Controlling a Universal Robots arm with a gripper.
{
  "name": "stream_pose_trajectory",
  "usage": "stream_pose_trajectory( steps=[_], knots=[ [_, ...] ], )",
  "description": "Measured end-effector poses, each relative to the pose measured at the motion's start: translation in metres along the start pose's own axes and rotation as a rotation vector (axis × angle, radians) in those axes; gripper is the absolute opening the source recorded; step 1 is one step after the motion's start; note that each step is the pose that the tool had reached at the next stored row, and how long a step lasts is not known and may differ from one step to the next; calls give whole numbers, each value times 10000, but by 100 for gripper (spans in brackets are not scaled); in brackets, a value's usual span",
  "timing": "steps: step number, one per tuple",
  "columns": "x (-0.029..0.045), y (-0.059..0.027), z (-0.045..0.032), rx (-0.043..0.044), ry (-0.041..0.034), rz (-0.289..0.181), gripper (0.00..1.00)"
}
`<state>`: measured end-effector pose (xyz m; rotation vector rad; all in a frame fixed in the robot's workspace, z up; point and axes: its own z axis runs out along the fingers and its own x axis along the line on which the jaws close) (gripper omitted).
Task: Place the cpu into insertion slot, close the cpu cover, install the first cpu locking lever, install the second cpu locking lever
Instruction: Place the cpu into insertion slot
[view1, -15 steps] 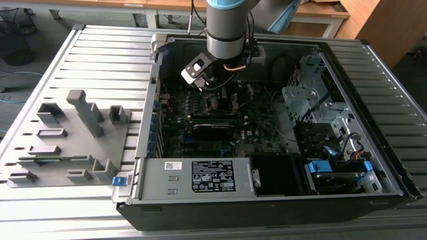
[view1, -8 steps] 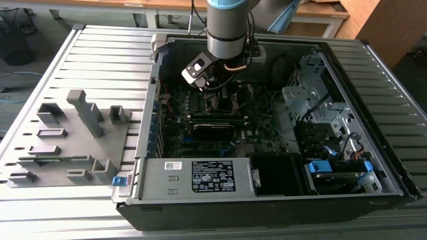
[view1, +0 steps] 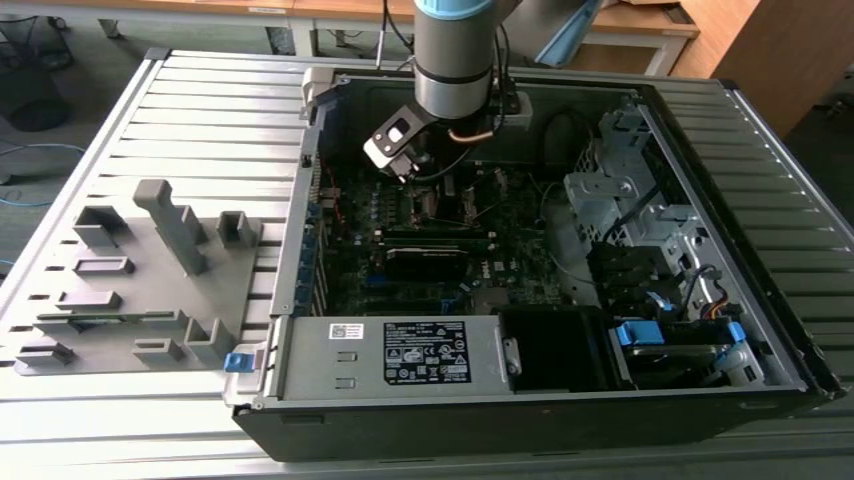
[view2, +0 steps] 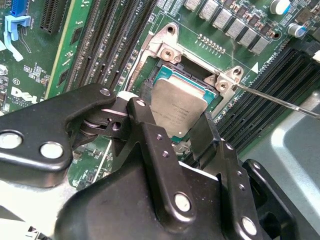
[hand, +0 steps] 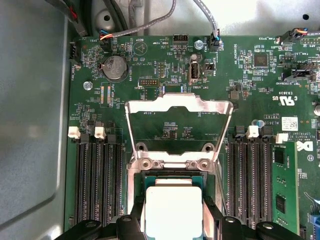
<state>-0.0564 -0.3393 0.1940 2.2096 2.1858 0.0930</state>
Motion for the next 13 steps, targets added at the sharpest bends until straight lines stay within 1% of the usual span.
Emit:
stream_pose_trajectory(
  steps=[13],
  knots=[
    [-1, -1, 8, 1, -1, 8, 54]
  ],
)
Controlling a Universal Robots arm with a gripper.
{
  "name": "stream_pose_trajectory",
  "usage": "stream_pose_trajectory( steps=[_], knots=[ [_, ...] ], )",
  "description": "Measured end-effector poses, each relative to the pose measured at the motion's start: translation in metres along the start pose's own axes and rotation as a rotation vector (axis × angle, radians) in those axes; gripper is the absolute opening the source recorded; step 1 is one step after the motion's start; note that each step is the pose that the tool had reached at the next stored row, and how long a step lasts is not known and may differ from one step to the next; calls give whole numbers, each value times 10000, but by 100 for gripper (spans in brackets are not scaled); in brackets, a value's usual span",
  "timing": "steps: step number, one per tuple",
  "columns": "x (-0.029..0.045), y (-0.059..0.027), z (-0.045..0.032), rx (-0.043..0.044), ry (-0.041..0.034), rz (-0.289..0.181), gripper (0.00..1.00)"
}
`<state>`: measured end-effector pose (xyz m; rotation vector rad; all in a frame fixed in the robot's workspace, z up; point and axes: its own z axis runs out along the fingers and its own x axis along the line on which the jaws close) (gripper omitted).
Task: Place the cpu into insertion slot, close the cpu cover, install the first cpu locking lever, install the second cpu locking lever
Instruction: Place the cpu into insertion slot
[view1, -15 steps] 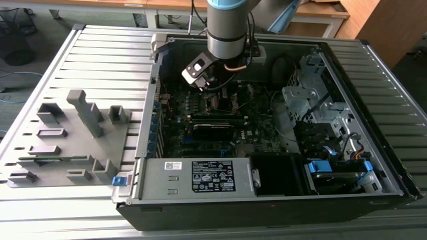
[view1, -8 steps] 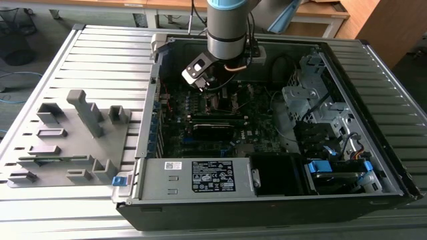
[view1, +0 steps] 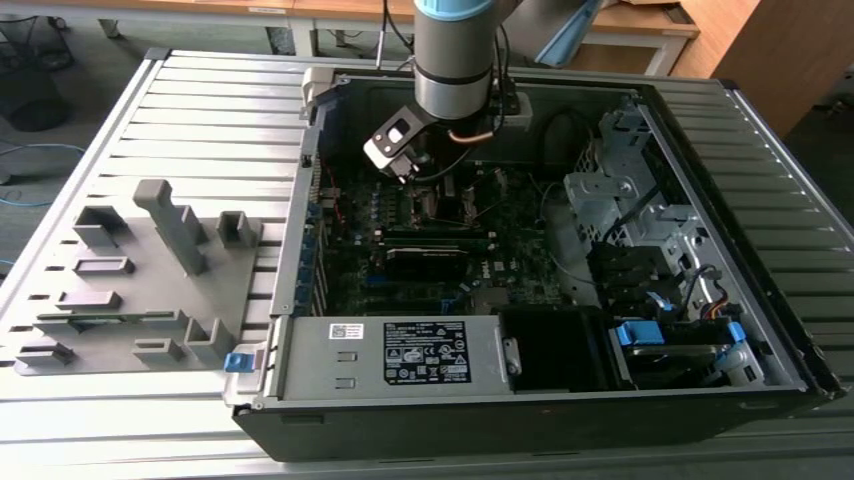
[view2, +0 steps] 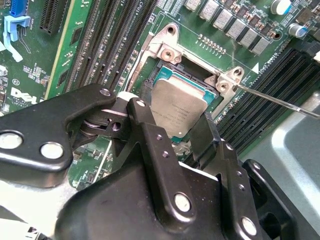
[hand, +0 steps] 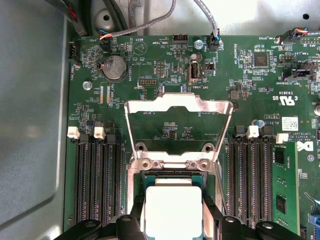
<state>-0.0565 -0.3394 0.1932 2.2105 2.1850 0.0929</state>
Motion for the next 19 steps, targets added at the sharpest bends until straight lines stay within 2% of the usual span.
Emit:
stream_pose_trajectory(
  steps=[19],
  knots=[
    [0, -1, 25, 0, -1, 7, 54]
  ],
)
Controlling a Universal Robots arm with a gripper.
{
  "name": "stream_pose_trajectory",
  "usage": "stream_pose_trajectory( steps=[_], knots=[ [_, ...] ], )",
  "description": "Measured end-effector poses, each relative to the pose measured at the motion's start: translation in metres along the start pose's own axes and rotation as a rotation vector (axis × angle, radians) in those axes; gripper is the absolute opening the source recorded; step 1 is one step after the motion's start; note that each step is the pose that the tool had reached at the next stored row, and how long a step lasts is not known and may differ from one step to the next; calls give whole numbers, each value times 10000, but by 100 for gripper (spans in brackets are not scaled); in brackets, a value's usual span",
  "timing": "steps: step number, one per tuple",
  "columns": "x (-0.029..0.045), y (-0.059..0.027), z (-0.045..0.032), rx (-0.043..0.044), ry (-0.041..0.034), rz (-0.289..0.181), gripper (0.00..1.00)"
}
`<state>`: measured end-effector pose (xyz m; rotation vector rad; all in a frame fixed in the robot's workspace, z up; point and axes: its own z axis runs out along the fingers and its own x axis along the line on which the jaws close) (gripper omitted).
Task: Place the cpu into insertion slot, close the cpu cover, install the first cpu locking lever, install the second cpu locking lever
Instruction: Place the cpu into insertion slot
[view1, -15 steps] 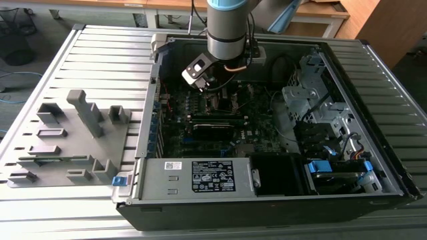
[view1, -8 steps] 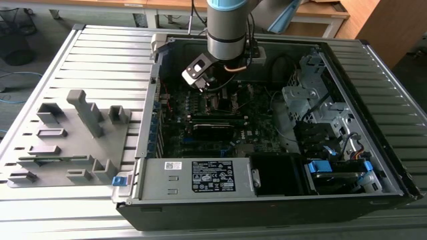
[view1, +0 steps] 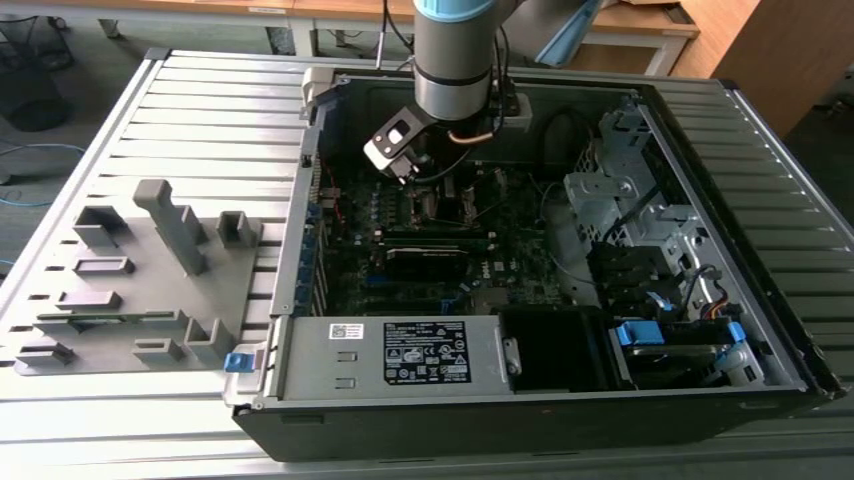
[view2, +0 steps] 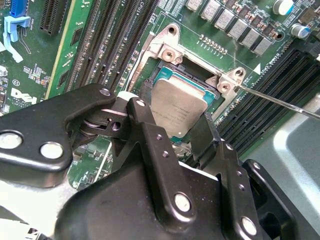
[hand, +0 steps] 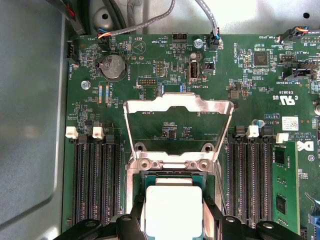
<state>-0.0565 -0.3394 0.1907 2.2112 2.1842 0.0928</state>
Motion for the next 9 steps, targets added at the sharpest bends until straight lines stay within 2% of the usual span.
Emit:
stream_pose_trajectory(
  steps=[9],
  knots=[
    [3, 1, 6, -8, 14, 2, 55]
  ],
)
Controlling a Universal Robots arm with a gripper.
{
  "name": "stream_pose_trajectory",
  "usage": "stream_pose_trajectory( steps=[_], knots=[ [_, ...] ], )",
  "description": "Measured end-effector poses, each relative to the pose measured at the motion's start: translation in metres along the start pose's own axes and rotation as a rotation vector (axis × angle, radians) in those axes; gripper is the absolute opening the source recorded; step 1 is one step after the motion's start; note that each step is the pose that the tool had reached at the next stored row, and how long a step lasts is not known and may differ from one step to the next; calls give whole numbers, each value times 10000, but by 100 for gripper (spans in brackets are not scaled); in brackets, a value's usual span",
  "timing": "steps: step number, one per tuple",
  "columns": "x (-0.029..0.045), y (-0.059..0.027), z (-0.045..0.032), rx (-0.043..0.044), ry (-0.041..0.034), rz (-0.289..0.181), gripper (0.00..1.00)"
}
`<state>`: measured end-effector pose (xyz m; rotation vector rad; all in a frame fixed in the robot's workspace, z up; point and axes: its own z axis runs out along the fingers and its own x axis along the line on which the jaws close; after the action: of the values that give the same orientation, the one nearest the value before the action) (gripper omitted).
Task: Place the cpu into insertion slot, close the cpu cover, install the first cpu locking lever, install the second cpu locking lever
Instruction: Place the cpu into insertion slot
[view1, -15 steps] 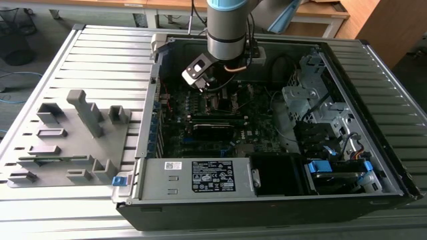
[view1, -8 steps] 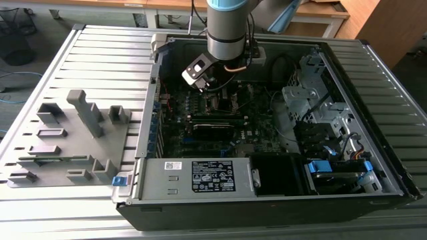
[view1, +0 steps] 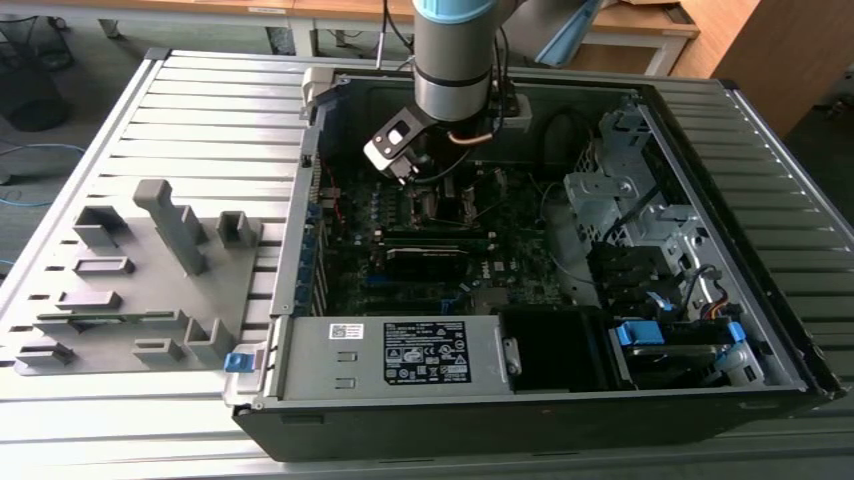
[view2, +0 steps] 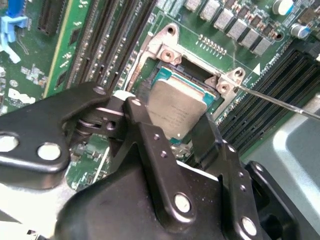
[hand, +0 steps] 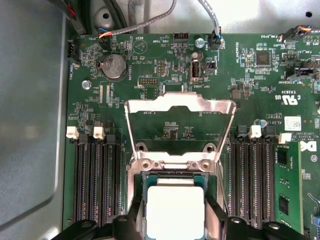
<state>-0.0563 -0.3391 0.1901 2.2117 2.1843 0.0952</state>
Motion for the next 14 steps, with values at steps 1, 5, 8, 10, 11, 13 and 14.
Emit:
stream_pose_trajectory(
  steps=[1, 5, 8, 10, 11, 13, 14],
  knots=[
    [-1, 0, -1, 1, -5, 0, 61],
    [-3, -1, -4, 7, -13, -1, 61],
    [-2, 0, -21, 5, -11, -1, 61],
    [-2, 2, -51, 7, -13, -1, 61],
    [-1, 3, -69, 7, -14, -1, 61],
    [0, 6, -106, 6, -12, -1, 61],
    [0, 7, -127, 7, -12, -1, 61]
  ],
)
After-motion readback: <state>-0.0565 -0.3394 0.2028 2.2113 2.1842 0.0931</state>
